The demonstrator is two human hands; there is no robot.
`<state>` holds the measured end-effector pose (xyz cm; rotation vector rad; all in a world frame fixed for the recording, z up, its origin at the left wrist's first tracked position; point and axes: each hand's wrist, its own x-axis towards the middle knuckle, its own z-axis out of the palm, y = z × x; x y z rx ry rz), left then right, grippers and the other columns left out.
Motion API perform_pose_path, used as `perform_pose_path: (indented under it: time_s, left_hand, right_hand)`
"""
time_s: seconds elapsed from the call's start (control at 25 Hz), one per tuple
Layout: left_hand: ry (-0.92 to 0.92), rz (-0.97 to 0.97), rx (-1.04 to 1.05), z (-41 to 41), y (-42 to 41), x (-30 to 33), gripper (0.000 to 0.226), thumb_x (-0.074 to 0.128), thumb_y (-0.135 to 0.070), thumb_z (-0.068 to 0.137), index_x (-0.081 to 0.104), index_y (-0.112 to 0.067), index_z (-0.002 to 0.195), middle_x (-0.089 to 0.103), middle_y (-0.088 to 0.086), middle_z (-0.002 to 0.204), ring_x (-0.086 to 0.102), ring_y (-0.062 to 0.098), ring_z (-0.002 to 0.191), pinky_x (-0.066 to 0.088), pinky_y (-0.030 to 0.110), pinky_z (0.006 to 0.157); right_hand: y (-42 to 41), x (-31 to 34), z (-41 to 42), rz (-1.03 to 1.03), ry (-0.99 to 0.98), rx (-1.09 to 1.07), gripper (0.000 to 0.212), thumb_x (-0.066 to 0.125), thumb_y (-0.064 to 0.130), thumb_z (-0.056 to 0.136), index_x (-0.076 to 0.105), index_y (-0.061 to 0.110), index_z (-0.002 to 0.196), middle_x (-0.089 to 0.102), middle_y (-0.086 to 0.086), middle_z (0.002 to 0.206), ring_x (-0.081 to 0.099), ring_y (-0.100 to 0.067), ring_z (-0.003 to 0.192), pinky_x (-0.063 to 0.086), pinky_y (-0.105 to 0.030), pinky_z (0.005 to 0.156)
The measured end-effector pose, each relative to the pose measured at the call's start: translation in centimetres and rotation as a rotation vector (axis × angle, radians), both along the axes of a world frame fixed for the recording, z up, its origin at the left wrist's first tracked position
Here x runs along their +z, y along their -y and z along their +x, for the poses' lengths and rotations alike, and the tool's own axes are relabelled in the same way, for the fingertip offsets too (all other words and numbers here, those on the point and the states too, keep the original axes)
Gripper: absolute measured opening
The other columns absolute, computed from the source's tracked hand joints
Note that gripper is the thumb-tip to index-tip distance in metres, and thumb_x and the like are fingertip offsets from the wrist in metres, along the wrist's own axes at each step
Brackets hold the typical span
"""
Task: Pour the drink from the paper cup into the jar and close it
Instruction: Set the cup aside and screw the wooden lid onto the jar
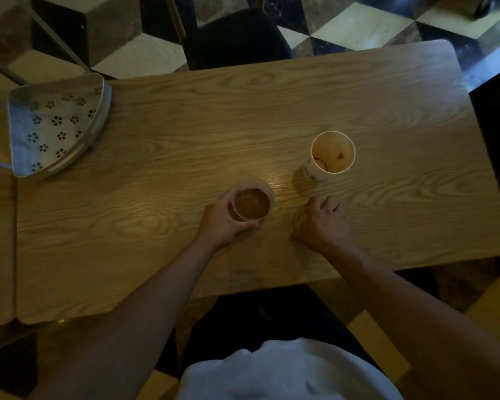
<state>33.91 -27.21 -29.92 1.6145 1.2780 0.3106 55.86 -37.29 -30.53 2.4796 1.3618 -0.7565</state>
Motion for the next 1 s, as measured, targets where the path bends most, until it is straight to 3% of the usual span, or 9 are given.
perform_pose_path:
  time_s: [0.24, 0.36, 0.44, 0.6, 0.76, 0.88, 1.0]
  left_hand:
    - [-0.009, 0.0, -0.006, -0.1, -0.2, -0.6, 0.096, 0.097, -0.035, 0.052, 0.056, -0.024, 0.137, 0.064, -0.01, 0.129, 0.057, 0.005, 0.119, 0.048, 0.028, 0.101]
    - [-0.004, 0.001, -0.016, -0.2, -0.2, -0.6, 0.097, 0.096, -0.039, 0.051, 0.055, -0.026, 0.137, 0.064, -0.012, 0.129, 0.058, 0.004, 0.118, 0.049, 0.028, 0.101]
    - [-0.012, 0.005, -0.02, -0.3, -0.1, -0.7, 0.097, 0.095, -0.041, 0.05, 0.055, -0.027, 0.137, 0.064, -0.012, 0.128, 0.058, 0.004, 0.117, 0.05, 0.029, 0.099]
    - [-0.023, -0.007, -0.018, -0.2, -0.2, -0.6, 0.102, 0.093, -0.048, 0.047, 0.054, -0.028, 0.139, 0.064, -0.012, 0.128, 0.059, 0.004, 0.116, 0.05, 0.029, 0.098]
    - [-0.044, 0.0, -0.02, -0.2, -0.3, -0.8, 0.108, 0.09, -0.054, 0.042, 0.053, -0.024, 0.139, 0.064, -0.009, 0.13, 0.059, 0.007, 0.117, 0.051, 0.033, 0.099]
    - [-0.058, 0.02, -0.041, -0.2, -0.4, -0.7, 0.104, 0.095, -0.044, 0.046, 0.054, -0.02, 0.139, 0.065, -0.005, 0.13, 0.06, 0.009, 0.116, 0.051, 0.03, 0.098]
    - [-0.054, 0.024, -0.042, -0.4, -0.4, -0.5, 0.087, 0.095, -0.041, 0.05, 0.061, -0.016, 0.126, 0.071, -0.005, 0.114, 0.066, 0.01, 0.103, 0.053, 0.021, 0.083]
  right_hand:
    - [-0.1, -0.4, -0.2, -0.009, -0.02, -0.048, 0.089, 0.074, 0.064, 0.063, 0.036, 0.015, 0.127, 0.044, -0.016, 0.127, 0.046, -0.037, 0.116, 0.048, -0.049, 0.092]
    - [-0.1, 0.5, -0.1, 0.009, -0.129, -0.137, 0.089, 0.063, 0.068, 0.067, 0.043, 0.01, 0.131, 0.047, -0.02, 0.132, 0.045, -0.037, 0.121, 0.041, -0.045, 0.097]
    - [0.1, 2.3, -0.4, 0.061, -0.26, -0.215, 0.092, 0.075, 0.058, 0.071, 0.041, 0.01, 0.142, 0.043, -0.02, 0.138, 0.041, -0.035, 0.13, 0.039, -0.042, 0.104]
    - [0.7, 6.7, -1.6, 0.369, -0.421, -0.192, 0.088, 0.083, 0.045, 0.069, 0.041, 0.019, 0.143, 0.038, -0.002, 0.13, 0.046, -0.022, 0.124, 0.043, -0.034, 0.104]
    - [-1.0, 9.4, -2.4, 0.723, -0.483, -0.114, 0.078, 0.082, 0.033, 0.068, 0.048, 0.017, 0.137, 0.042, 0.001, 0.125, 0.05, -0.009, 0.111, 0.039, -0.009, 0.093]
    - [-3.3, 10.1, -3.2, 0.848, -0.525, -0.059, 0.081, 0.081, 0.038, 0.067, 0.048, 0.013, 0.136, 0.048, -0.001, 0.13, 0.05, -0.008, 0.117, 0.041, -0.013, 0.098]
    - [-4.5, 9.1, -4.5, 0.866, -0.567, 0.036, 0.08, 0.088, 0.032, 0.069, 0.051, 0.01, 0.136, 0.052, -0.002, 0.135, 0.05, -0.009, 0.125, 0.037, -0.013, 0.103]
